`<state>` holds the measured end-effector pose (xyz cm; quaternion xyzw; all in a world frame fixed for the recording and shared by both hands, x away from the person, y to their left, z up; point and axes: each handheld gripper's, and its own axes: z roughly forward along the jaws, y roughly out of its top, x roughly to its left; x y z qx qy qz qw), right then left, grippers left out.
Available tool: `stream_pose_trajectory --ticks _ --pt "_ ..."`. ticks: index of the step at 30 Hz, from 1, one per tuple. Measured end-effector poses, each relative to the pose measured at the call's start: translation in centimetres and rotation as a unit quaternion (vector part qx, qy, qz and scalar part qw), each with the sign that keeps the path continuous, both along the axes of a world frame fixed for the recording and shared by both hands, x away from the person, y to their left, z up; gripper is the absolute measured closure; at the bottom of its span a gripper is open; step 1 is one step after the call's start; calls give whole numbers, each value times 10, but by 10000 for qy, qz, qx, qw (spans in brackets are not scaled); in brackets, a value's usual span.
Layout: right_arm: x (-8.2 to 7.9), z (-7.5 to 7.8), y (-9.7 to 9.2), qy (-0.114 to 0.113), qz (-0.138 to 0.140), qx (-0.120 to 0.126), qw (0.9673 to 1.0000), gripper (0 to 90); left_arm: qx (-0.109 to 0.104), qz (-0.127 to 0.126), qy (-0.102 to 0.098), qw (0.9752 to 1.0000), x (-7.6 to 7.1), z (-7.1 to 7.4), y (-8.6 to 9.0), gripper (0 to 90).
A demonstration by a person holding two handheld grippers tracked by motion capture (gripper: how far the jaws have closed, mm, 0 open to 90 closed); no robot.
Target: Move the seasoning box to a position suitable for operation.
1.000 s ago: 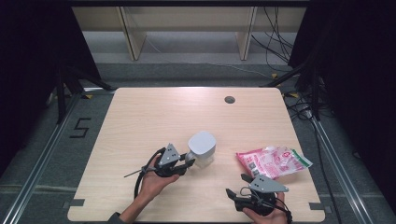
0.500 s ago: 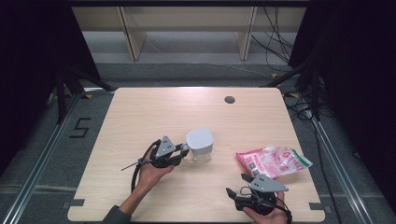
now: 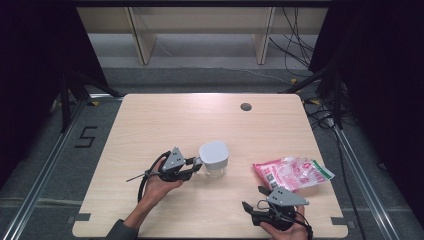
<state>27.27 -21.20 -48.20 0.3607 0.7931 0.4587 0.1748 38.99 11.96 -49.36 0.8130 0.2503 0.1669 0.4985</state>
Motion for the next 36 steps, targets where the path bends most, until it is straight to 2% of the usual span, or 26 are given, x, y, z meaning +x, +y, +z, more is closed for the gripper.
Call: stream_pose_trajectory --ticks 2,4,5,7,8,12,13,17,18,22,23,24,26,30,33,35,36 --pt "-1 0 0 -5 -40 2 10000 262 45 -136 -43 9999 -2 0 0 685" --pt "-1 1 0 -30 -39 2 10000 262 -10 -270 15 9996 -4 0 0 685" --pt "0 0 0 -121 -35 -41 9999 262 -27 -320 26 9995 -5 0 -1 685" --pt "0 0 0 -97 -46 -35 9999 262 -59 -413 25 9991 -7 -1 -2 685" --pt "-1 0 0 2 -31 3 10000 262 -41 -448 21 9990 -8 -1 -2 685" --pt "1 0 -1 -32 45 4 10000 262 -85 -575 16 9983 -8 -1 -4 685" --pt "0 0 0 -3 -10 6 10000 262 -67 -593 8 9982 -8 -1 -4 685" --pt "1 -1 1 -25 14 -12 10000 262 12 -482 -26 9988 -7 0 -8 685" --pt "1 -1 1 38 15 36 10000 262 -25 -489 8 9988 -6 -1 -9 685" --pt "1 -1 1 26 15 24 10000 262 8 -395 -4 9992 -5 0 -15 686" --pt "1 -1 1 33 8 35 10000 262 -46 -356 25 9994 -5 -1 -17 686" --pt "1 -1 1 -16 26 -4 10000 262 7 -305 -13 9995 -5 0 -18 686" --pt "1 -1 1 -17 32 -8 10000 262 -44 -277 35 9996 -4 0 -20 687" --pt "1 -1 0 -52 7 -22 10000 262 -52 -160 18 9999 -1 -1 -21 688" --pt "0 -1 1 47 -5 28 10000 262 -41 -94 -20 9999 3 -1 -18 688" --pt "1 -1 1 22 -8 69 10000 262 -43 -57 -7 10000 4 -1 -17 687" --pt "1 -1 1 6 -33 7 10000 262 -45 -45 6 10000 4 -1 -16 687"
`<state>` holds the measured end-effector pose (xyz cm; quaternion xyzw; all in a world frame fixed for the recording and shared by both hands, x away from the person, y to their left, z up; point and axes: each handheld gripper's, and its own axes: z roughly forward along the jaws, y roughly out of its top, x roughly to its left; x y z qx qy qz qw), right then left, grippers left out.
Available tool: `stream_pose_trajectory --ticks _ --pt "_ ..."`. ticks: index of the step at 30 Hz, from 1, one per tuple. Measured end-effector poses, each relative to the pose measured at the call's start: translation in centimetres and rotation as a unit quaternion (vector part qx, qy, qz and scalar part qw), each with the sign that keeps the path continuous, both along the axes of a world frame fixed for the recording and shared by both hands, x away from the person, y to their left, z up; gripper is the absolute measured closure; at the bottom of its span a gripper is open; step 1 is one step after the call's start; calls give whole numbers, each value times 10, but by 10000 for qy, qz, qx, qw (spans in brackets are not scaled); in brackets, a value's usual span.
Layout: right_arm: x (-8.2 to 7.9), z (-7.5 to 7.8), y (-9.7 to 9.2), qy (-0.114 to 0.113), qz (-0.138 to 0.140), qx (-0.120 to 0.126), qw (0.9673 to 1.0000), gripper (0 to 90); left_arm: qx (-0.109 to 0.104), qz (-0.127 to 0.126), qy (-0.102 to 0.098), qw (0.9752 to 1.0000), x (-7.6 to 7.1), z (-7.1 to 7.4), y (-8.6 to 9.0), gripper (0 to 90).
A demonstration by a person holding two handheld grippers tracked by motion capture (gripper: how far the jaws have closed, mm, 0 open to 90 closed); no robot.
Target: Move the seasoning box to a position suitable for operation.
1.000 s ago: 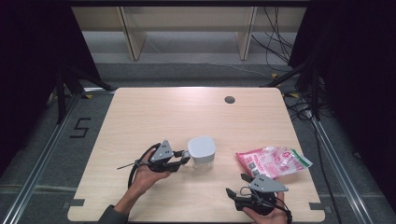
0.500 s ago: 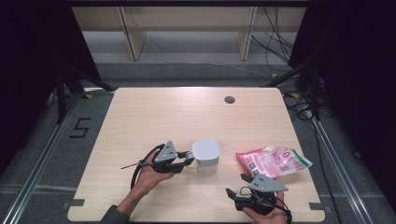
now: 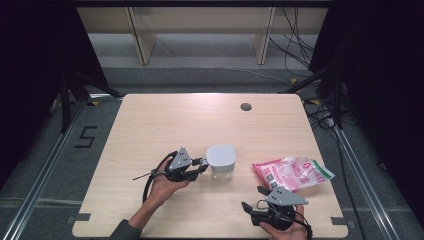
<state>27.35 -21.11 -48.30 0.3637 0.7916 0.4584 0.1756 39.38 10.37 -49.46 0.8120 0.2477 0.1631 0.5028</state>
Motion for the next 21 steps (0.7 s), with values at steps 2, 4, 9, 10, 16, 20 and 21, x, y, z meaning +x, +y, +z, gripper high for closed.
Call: stream_pose_trajectory --ticks 2,4,9,10,16,20,21 --pt "-3 0 1 143 -106 68 9998 262 -1 -45 -23 10000 1 0 1 686" --pt "-1 0 1 70 -48 39 10000 262 -35 -16 -58 10000 3 -1 1 685" --pt "0 0 -1 2 8 -8 10000 261 -69 56 -18 10000 5 -1 3 684" --pt "1 0 -1 -5 34 -13 10000 261 -61 67 -30 10000 5 -1 3 685" --pt "1 -1 -2 -13 90 2 10000 261 -27 68 -10 10000 7 -1 4 686" --pt "1 -1 -2 -88 97 6 9999 261 -90 172 66 9998 10 -2 8 651" --pt "0 0 -2 -30 56 -39 10000 261 -96 252 21 9996 9 -2 9 640"
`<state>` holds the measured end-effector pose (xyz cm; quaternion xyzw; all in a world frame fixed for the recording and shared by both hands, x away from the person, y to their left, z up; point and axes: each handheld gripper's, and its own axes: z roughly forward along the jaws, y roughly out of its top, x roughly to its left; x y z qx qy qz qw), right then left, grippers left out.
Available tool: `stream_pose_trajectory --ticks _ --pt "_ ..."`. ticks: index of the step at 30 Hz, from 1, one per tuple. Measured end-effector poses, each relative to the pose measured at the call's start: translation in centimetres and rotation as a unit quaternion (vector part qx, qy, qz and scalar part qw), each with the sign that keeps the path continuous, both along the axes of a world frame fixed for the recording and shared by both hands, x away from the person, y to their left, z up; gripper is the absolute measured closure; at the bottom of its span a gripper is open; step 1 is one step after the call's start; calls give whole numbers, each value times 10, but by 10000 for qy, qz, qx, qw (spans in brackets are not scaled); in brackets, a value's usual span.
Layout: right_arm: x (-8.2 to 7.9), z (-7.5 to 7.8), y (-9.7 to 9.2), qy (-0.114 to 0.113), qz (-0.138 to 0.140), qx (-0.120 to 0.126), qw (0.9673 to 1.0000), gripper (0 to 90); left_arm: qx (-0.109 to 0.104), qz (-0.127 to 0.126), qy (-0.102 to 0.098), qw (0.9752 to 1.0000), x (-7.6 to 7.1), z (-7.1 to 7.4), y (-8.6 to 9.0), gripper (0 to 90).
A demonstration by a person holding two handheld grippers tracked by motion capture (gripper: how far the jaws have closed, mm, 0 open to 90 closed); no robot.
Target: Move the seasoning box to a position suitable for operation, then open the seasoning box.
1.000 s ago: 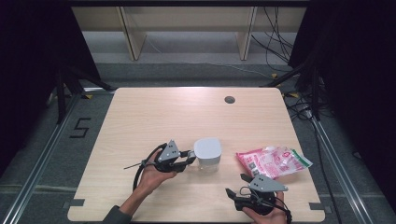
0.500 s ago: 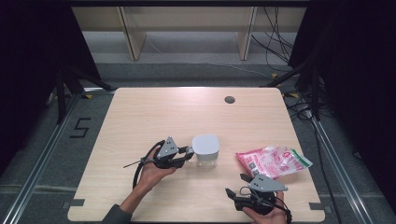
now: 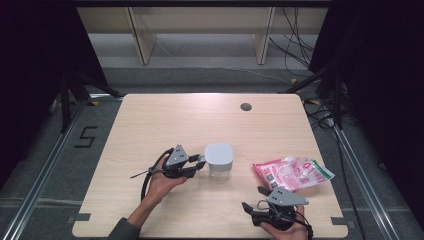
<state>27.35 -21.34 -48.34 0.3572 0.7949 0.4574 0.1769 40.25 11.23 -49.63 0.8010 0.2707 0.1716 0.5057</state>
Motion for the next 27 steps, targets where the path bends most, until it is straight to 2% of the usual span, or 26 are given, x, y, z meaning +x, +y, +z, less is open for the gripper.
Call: stream_pose_trajectory --ticks 1,2,4,6,7,10,11,13,14,16,18,19,21,24,27 --pt "0 0 0 15 -13 13 10000 261 43 -21 -107 9999 0 0 1 616" --pt "0 0 0 20 -15 21 10000 261 -18 70 -43 10000 -1 1 1 583" --pt "1 -1 0 -13 38 47 10000 261 -107 31 -8 9999 -1 3 3 543" --pt "0 0 1 17 -19 26 10000 261 -94 -57 41 9999 -3 5 5 516" --pt "0 0 0 14 -14 13 10000 261 -125 -131 129 9998 -5 6 6 499" --pt "-1 0 1 -16 22 58 10000 260 -69 -193 133 9997 -9 10 7 467" --pt "0 0 0 -93 60 18 9999 260 -45 -200 143 9997 -11 11 8 459" --pt "0 0 0 -100 32 -6 9999 260 -61 -238 185 9995 -14 15 10 444" --pt "-1 0 1 22 47 50 10000 260 -106 -269 225 9993 -15 15 10 437" --pt "-1 0 2 35 93 80 9999 260 -89 -274 216 9994 -17 18 12 431" --pt "0 0 2 31 92 48 9999 260 -152 -261 271 9992 -18 21 13 430" --pt "-1 0 1 29 57 18 10000 260 -145 -276 239 9992 -18 23 15 431" --pt "0 0 1 21 51 26 10000 260 -295 -252 290 9988 -18 25 18 438" --pt "0 0 2 10 75 6 10000 260 -409 -254 253 9985 -20 30 21 487" --pt "0 0 3 -43 47 -14 10000 260 -494 -256 181 9983 -22 37 23 581"
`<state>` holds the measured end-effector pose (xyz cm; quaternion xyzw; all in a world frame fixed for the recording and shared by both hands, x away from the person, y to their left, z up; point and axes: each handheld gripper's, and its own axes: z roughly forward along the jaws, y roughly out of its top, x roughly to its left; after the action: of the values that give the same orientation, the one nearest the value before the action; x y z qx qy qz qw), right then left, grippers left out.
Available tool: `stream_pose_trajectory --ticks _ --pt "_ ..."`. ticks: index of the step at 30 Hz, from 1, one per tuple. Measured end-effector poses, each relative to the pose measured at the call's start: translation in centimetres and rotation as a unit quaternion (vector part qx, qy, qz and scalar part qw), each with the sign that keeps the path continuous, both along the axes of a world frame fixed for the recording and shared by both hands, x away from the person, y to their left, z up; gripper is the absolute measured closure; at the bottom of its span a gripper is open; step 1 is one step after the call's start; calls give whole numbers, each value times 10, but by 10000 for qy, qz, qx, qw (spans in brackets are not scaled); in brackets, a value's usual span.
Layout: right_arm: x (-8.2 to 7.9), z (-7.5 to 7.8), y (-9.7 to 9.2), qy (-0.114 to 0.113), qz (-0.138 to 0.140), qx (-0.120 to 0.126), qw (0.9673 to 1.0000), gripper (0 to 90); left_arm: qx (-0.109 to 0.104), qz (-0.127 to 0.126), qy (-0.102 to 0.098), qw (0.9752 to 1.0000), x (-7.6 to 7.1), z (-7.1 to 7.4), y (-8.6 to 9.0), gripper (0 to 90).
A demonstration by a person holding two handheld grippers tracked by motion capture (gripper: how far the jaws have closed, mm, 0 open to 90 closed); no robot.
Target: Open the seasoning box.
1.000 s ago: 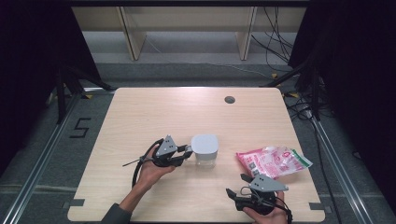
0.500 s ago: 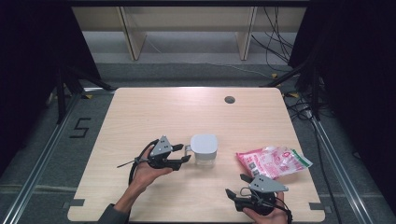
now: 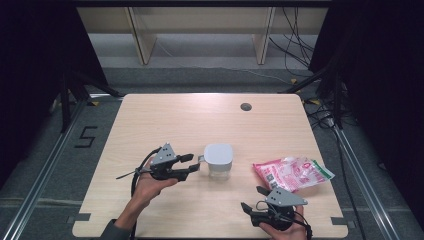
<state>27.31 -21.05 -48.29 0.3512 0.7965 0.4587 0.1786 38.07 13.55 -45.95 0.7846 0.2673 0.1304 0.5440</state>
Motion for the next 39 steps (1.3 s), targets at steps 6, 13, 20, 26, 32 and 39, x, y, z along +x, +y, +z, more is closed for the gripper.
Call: stream_pose_trajectory --ticks 6,13,20,26,32,39 --pt "0 0 1 18 1 -7 10000 259 -67 283 -445 9986 -2 14 -3 846" --pt "1 -1 2 -7 4 -44 10000 259 -159 145 -375 9991 3 16 -12 890" --pt "0 0 3 42 93 8 9999 256 -208 126 -351 9991 9 18 -21 889" --pt "0 0 3 -1 59 -56 10000 256 -164 97 -274 9994 14 17 -28 887" --pt "0 0 4 -28 64 -48 10000 254 -159 89 -230 9996 20 13 -30 883" --pt "2 -1 6 -90 197 -35 9998 263 -85 38 -326 9994 22 13 -28 882"
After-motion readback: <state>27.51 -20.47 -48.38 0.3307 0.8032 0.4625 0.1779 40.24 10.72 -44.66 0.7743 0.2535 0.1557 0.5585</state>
